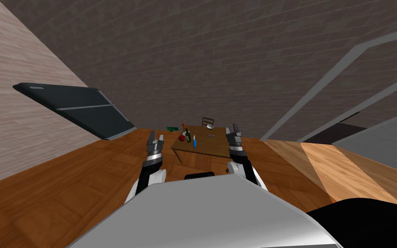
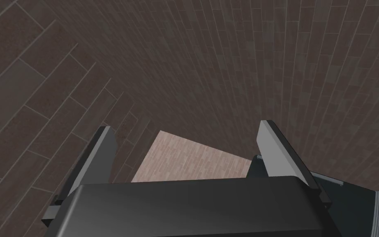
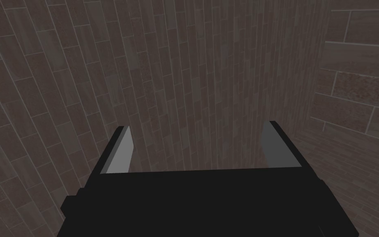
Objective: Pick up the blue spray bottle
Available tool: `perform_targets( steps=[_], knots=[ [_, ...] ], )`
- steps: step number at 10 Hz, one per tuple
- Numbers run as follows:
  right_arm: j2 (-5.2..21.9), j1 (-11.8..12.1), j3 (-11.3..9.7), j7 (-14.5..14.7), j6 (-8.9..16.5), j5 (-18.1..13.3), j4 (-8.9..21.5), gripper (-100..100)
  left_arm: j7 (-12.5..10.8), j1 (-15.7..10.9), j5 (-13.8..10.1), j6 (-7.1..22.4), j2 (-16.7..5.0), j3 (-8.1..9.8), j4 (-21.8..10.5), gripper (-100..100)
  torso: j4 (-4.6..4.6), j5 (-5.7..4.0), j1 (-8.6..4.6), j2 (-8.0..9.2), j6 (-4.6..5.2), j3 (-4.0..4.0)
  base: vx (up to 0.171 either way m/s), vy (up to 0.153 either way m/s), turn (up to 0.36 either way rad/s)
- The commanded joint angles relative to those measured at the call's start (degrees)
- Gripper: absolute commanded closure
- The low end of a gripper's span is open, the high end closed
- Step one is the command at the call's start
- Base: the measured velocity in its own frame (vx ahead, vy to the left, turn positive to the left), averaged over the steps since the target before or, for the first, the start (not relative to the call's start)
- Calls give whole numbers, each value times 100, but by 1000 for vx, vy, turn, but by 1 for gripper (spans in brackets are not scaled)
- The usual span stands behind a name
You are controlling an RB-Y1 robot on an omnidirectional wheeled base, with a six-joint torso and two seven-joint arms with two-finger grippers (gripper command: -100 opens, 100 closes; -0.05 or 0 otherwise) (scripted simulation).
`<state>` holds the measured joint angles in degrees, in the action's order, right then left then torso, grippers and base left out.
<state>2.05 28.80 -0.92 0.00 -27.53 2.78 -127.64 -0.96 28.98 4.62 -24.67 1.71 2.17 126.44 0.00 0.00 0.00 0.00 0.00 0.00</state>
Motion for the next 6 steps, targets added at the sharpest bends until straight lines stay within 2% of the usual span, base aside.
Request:
perform_targets(
  steps=[1, 6],
  knots=[
    [0, 0, 0, 0, 0, 0, 0, 0, 24, -26, 37, 24, -256, -16, -60, -100, 0, 0, 0, 0, 0, 0, -6, -11, -11],
    [0, -1, 0, 0, 0, 0, 0, 0, 201, -222, 325, 212, -1071, -141, -527, -100, 2, -3, -15, 11, 1, 6, -24, -42, -16]
  ],
)
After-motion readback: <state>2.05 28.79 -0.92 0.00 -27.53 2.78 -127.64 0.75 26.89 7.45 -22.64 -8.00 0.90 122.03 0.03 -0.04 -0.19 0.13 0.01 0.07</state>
